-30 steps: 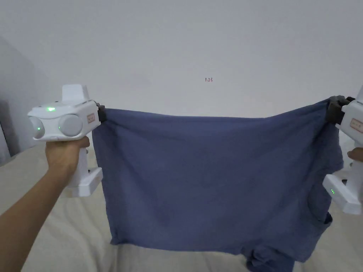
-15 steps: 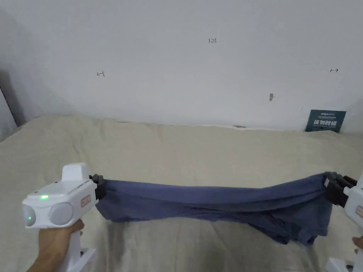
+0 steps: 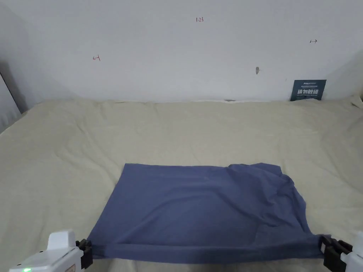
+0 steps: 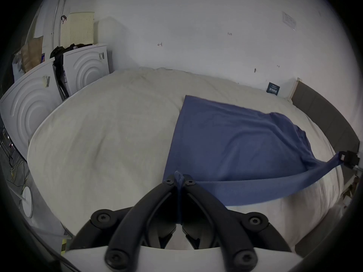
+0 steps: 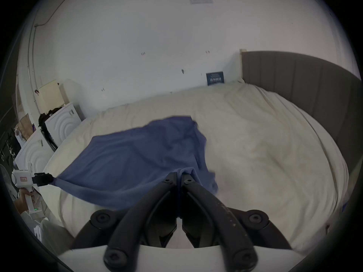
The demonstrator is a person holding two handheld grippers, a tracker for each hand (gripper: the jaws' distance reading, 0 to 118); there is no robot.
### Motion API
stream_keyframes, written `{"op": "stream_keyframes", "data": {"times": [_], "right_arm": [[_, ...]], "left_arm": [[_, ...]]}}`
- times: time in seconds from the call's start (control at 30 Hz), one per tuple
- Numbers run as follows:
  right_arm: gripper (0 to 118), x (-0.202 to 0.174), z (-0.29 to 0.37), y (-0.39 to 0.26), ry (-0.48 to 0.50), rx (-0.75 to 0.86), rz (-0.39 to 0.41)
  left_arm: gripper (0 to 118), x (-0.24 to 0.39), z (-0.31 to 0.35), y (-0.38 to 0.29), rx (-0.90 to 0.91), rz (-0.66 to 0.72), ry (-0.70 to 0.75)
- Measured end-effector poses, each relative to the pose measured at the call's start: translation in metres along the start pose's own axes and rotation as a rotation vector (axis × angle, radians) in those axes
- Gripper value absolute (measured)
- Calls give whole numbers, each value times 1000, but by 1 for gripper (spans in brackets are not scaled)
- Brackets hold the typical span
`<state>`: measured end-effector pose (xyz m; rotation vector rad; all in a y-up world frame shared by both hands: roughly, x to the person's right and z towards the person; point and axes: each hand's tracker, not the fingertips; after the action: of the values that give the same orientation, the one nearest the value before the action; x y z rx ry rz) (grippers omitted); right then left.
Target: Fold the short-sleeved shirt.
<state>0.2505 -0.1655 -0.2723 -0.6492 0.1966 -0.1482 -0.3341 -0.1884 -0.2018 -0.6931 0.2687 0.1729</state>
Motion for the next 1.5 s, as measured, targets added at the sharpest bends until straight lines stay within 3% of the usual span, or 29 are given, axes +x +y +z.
{"op": "stream_keyframes", "data": {"times": [0.27, 0.47, 0.67, 0.7, 0.73, 0.77, 0.83, 0.87, 0.93, 1.13, 1.3, 1.33, 1.4, 1.43, 1.5], "right_arm": [[5, 12, 28, -65, -39, -155, -46], [5, 7, -4, -90, -116, -344, -54], [8, -9, -5, -87, -149, -362, -55], [15, -12, -1, -83, -147, -358, -59], [30, -14, 2, -78, -139, -350, -61], [47, -18, 7, -70, -131, -337, -58], [93, -26, 18, -46, -122, -255, -17], [107, -34, 25, -31, -117, -198, 10], [110, -35, 34, -5, -98, -64, 53], [110, -60, 71, 57, -64, 274, 158], [110, -84, 90, 69, -113, 435, 222], [109, -90, 93, 68, -125, 452, 233], [97, -93, 96, 64, -138, 466, 240], [78, -93, 97, 62, -144, 473, 242], [24, -100, 98, 58, -161, 483, 258]], "left_arm": [[4, -2, 23, -57, -93, -63, 44], [4, -5, 0, -84, -225, -32, 79], [7, -3, 6, -78, -214, 17, 91], [13, -5, 8, -74, -210, 66, 68], [28, -7, 11, -69, -210, 108, 54], [45, -7, 15, -60, -211, 143, 39], [95, -2, 29, -41, -137, 191, 15], [108, 3, 39, -30, -79, 188, 2], [115, 15, 59, -8, 44, 174, -33], [115, 63, 116, 56, 351, 102, -70], [114, 95, 138, 73, 537, 29, -55], [109, 100, 140, 72, 560, -3, -52], [91, 110, 142, 68, 592, -49, -24], [68, 114, 142, 66, 601, -48, -15], [8, 117, 141, 60, 594, -49, -39]]}}
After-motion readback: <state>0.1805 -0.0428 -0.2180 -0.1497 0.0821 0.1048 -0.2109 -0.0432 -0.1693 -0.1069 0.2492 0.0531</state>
